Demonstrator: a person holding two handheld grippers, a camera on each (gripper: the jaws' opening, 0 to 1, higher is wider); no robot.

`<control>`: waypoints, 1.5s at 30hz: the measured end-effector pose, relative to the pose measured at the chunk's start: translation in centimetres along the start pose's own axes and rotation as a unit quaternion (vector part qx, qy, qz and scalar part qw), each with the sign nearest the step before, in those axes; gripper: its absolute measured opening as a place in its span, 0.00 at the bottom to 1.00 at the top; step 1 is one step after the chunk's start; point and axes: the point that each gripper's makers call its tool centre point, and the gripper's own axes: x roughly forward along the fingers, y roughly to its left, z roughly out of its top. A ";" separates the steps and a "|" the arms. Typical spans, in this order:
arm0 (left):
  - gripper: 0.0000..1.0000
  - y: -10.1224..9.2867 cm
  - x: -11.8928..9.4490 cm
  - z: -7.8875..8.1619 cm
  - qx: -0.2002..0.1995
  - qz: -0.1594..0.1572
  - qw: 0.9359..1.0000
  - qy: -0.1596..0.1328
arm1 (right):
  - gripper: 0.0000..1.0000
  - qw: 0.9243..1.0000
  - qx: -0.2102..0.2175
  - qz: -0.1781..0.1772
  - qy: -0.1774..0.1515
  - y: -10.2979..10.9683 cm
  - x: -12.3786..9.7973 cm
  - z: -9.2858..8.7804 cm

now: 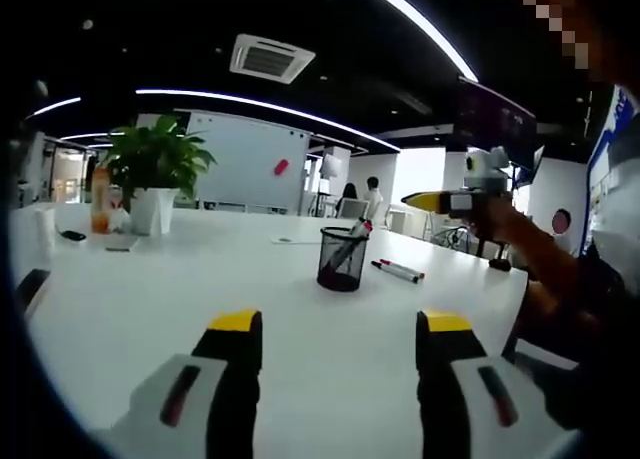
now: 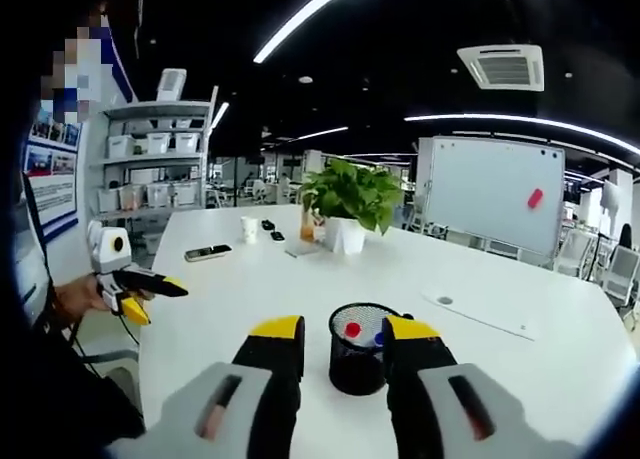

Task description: Pick up the whiteboard markers from the pen holder and place them facing the whiteboard neatly

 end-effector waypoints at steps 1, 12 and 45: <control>0.63 0.0 0.0 0.0 0.000 0.001 1.000 0.000 | 0.34 1.000 -0.007 -0.002 0.004 0.0 0.2 0.0; 0.62 0.3 -0.2 -0.1 -0.003 0.007 1.000 0.000 | 0.31 0.999 -0.006 0.000 0.042 -0.4 1.8 -1.1; 0.62 1.1 0.2 -0.4 -0.004 0.008 1.000 0.011 | 0.28 0.998 0.015 -0.011 0.061 -0.3 3.8 -2.6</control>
